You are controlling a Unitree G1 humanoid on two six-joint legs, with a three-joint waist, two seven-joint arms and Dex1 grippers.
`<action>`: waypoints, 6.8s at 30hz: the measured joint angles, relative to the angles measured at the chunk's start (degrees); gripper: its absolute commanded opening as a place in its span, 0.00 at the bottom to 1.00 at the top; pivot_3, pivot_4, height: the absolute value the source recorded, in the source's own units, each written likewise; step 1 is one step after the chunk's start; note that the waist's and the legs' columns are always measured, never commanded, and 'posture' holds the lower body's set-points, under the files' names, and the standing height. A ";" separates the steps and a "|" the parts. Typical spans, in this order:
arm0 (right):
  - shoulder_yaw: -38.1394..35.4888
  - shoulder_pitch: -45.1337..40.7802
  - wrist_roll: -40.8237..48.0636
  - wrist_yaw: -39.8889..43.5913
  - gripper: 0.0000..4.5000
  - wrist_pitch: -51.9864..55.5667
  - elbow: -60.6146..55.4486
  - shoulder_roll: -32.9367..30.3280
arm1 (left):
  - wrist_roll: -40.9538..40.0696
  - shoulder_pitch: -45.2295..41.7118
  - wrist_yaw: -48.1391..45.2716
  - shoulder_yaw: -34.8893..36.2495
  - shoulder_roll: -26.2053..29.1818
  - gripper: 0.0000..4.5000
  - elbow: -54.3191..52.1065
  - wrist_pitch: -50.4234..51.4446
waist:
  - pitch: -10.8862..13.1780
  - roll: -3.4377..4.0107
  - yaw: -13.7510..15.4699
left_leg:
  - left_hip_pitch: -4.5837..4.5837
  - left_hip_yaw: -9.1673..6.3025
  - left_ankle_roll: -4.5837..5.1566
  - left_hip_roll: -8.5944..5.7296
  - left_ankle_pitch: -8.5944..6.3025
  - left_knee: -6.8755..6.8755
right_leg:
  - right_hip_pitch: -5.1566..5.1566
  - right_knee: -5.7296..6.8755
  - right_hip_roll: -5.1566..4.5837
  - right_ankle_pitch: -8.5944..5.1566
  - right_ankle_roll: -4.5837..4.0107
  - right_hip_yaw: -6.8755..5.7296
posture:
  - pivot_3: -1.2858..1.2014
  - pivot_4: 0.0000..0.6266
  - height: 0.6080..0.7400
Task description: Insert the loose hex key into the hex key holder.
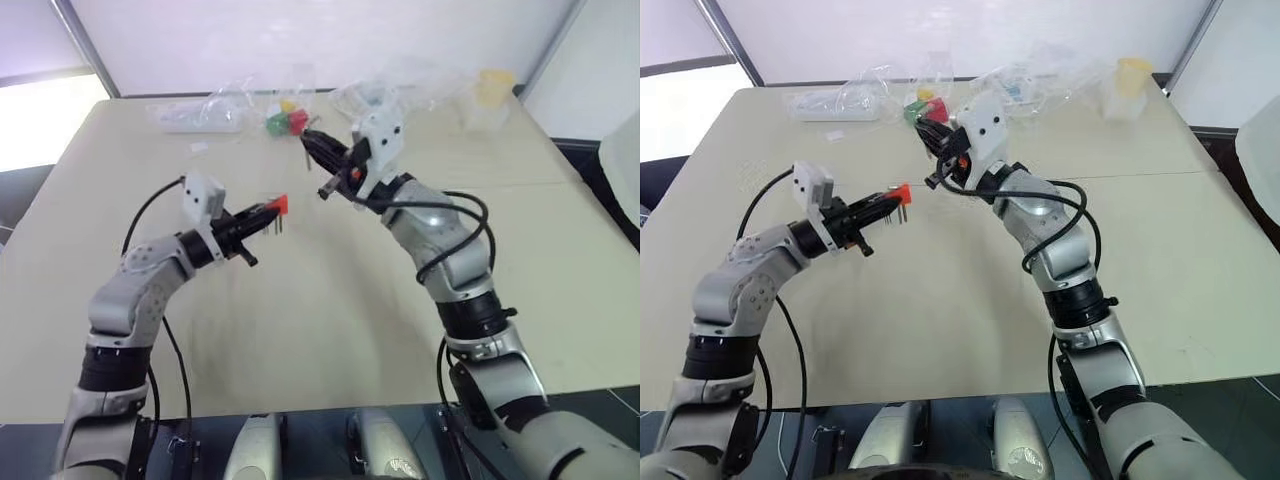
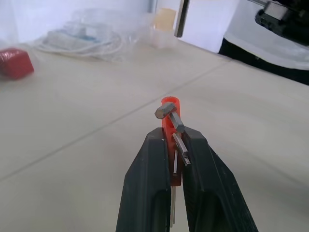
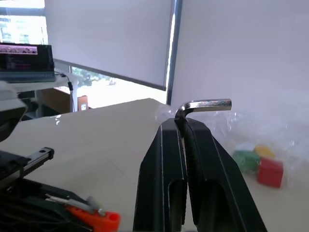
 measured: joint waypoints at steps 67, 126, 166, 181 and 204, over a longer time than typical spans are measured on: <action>1.25 -1.11 -5.91 4.99 0.01 11.93 -5.02 2.64 | 3.82 -1.72 -3.53 -1.67 -0.85 0.00 2.00 -2.14 | 0.00 0.00 -0.05 | 0.02 -0.02 -0.07 -0.04 0.04 0.44 | -0.01 0.53 -0.04 0.00 0.00 0.00 | 0.52 0.24 1.00; -0.70 0.67 -2.46 2.75 0.01 21.58 -8.17 4.60 | 4.28 -1.82 -3.57 -1.01 -0.08 0.00 2.88 -2.53 | 0.00 0.00 -0.07 | 0.02 -0.03 -0.06 -0.04 0.03 0.58 | -0.01 0.67 -0.03 0.00 0.00 0.00 | 0.52 0.24 1.00; -0.04 -4.94 -0.94 3.14 0.07 29.28 -4.74 0.74 | 4.86 -0.50 -1.47 -1.98 -0.51 0.00 1.76 -1.95 | 0.00 0.00 -0.07 | 0.01 -0.03 -0.06 -0.04 0.03 0.59 | -0.01 0.67 -0.03 0.00 0.00 0.00 | 0.52 0.24 1.00; -1.78 -4.78 -3.54 2.06 0.92 29.04 -1.28 -2.47 | 4.26 -1.51 -0.95 2.85 -0.13 0.00 0.46 -6.68 | 0.00 -0.02 -0.06 | 0.01 -0.03 -0.04 -0.04 0.02 0.60 | -0.01 0.66 -0.03 0.00 0.00 -0.01 | 0.52 0.24 1.00; -1.54 -1.04 -4.13 3.57 0.92 27.91 -4.02 -3.13 | -11.42 2.79 12.56 5.51 -7.11 0.00 -5.96 17.04 | 0.01 -0.03 -0.22 | 0.01 -0.04 -0.04 0.01 0.02 0.63 | -0.01 0.69 -0.03 0.00 0.00 0.00 | 0.52 0.24 1.00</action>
